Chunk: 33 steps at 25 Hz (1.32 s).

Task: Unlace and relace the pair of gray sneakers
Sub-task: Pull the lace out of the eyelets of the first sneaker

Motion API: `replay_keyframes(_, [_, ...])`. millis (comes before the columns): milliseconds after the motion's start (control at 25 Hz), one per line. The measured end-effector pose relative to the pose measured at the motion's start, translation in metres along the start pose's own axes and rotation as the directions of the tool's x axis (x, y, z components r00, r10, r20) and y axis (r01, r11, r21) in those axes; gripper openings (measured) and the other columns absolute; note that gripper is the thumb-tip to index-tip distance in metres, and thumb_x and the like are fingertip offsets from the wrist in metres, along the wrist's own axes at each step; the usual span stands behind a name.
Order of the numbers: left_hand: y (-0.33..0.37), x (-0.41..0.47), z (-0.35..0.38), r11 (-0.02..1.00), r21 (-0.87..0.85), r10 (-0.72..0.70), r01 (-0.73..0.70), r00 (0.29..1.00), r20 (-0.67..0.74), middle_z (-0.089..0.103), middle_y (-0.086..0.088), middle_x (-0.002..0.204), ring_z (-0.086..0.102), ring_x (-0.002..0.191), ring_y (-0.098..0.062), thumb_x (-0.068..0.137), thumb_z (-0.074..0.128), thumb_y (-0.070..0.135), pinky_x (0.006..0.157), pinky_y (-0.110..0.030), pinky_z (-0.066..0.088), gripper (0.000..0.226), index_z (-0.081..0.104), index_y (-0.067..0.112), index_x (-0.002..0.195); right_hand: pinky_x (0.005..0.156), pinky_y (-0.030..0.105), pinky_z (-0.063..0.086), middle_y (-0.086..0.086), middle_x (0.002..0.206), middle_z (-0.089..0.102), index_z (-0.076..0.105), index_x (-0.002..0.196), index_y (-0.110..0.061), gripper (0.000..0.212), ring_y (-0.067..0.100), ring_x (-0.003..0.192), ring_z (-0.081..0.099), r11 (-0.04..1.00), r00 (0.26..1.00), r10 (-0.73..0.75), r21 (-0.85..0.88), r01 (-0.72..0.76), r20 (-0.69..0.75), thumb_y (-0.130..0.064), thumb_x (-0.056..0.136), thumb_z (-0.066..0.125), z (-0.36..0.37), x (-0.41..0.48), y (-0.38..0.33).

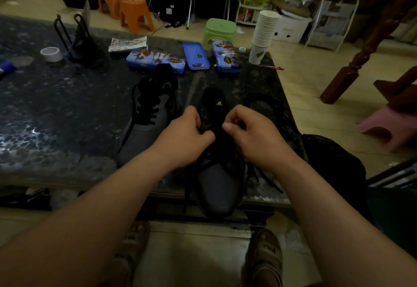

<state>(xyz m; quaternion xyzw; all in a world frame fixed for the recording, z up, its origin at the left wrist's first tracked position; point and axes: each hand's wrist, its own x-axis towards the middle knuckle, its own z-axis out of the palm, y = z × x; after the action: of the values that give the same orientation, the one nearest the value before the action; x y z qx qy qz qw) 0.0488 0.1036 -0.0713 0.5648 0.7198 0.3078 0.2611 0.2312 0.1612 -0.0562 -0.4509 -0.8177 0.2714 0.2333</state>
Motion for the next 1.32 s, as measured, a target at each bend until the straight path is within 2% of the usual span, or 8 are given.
replay_keyframes(160, [0.001,0.000,0.000,0.997,-0.064,-0.035,0.039,0.997,0.064,0.070,-0.003,0.079,0.070,0.068,-0.024,0.088,0.065,0.036,0.069,-0.049,0.061,0.025,0.046,0.022,0.095,0.066,0.026,0.046,-0.008,0.083,0.064,0.064,0.092,-0.024,0.011,-0.001,0.068,0.055,0.973,0.987,0.137,0.175,-0.149,0.078,-0.029,0.102,0.062,-0.011,-0.004,0.007])
replay_keyframes(280, [0.005,0.000,0.000,0.977,-0.186,-0.090,0.106,0.992,0.090,0.071,-0.011,0.082,0.072,0.066,-0.028,0.095,0.060,0.047,0.064,-0.051,0.063,0.033,0.050,0.017,0.099,0.072,0.017,0.044,-0.008,0.098,0.058,0.062,0.100,-0.026,0.007,0.000,0.083,0.056,0.997,0.993,0.032,0.059,-0.039,0.115,-0.027,0.096,0.068,-0.010,-0.003,0.004])
replay_keyframes(400, [0.006,0.003,0.002,0.994,-0.034,-0.106,0.106,0.994,0.025,0.071,-0.006,0.075,0.071,0.063,-0.024,0.091,0.060,0.065,0.067,-0.045,0.062,0.047,0.051,0.019,0.092,0.074,0.016,0.043,-0.008,0.098,0.056,0.062,0.097,-0.026,0.010,0.003,0.086,0.055,0.993,0.997,-0.039,-0.107,0.047,0.073,-0.024,0.093,0.071,-0.004,-0.001,0.002])
replay_keyframes(600, [0.009,0.006,0.000,0.992,-0.049,-0.110,0.113,0.992,0.057,0.071,-0.003,0.078,0.071,0.070,-0.026,0.079,0.055,0.059,0.072,-0.048,0.062,0.039,0.054,0.021,0.088,0.067,0.024,0.049,-0.003,0.091,0.066,0.062,0.103,-0.021,0.010,0.000,0.073,0.057,0.981,0.992,0.088,0.162,-0.102,0.088,-0.016,0.096,0.068,-0.015,-0.002,0.010])
replay_keyframes(800, [0.012,0.004,0.004,0.997,0.052,-0.056,0.053,0.997,0.056,0.065,0.000,0.070,0.063,0.068,-0.020,0.089,0.072,0.039,0.063,-0.033,0.049,0.030,0.061,0.016,0.075,0.066,0.021,0.045,-0.009,0.086,0.065,0.064,0.093,-0.027,0.011,0.002,0.077,0.059,0.997,0.992,0.066,-0.053,-0.060,0.110,-0.028,0.093,0.074,-0.009,-0.001,0.011])
replay_keyframes(1040, [0.010,0.001,-0.004,0.906,-0.347,-0.188,0.244,0.964,0.187,0.070,-0.008,0.072,0.063,0.061,-0.019,0.097,0.068,0.024,0.058,-0.032,0.053,0.021,0.060,0.015,0.081,0.074,0.040,0.055,0.008,0.087,0.067,0.062,0.093,-0.018,0.012,0.023,0.080,0.063,0.871,0.955,0.270,0.391,-0.297,0.123,-0.027,0.100,0.065,-0.013,-0.003,0.010])
replay_keyframes(1160, [0.013,-0.009,0.004,0.983,-0.100,-0.144,0.155,0.984,0.107,0.069,-0.006,0.071,0.063,0.063,-0.020,0.088,0.074,0.053,0.060,-0.033,0.051,0.041,0.060,0.016,0.078,0.071,0.042,0.056,0.007,0.086,0.071,0.063,0.093,-0.017,0.035,0.021,0.076,0.066,0.936,0.919,0.284,0.128,-0.327,0.272,-0.048,0.086,0.076,-0.013,-0.013,0.008])
replay_keyframes(1320, [0.015,-0.011,0.006,0.990,-0.059,-0.128,0.129,0.991,0.027,0.066,0.004,0.062,0.060,0.061,-0.014,0.087,0.074,0.031,0.059,-0.027,0.046,0.023,0.064,0.018,0.070,0.061,0.030,0.053,0.005,0.073,0.071,0.069,0.094,-0.007,0.014,0.016,0.064,0.066,0.951,0.827,0.249,0.036,-0.308,0.504,-0.019,0.092,0.076,-0.021,-0.033,-0.003])
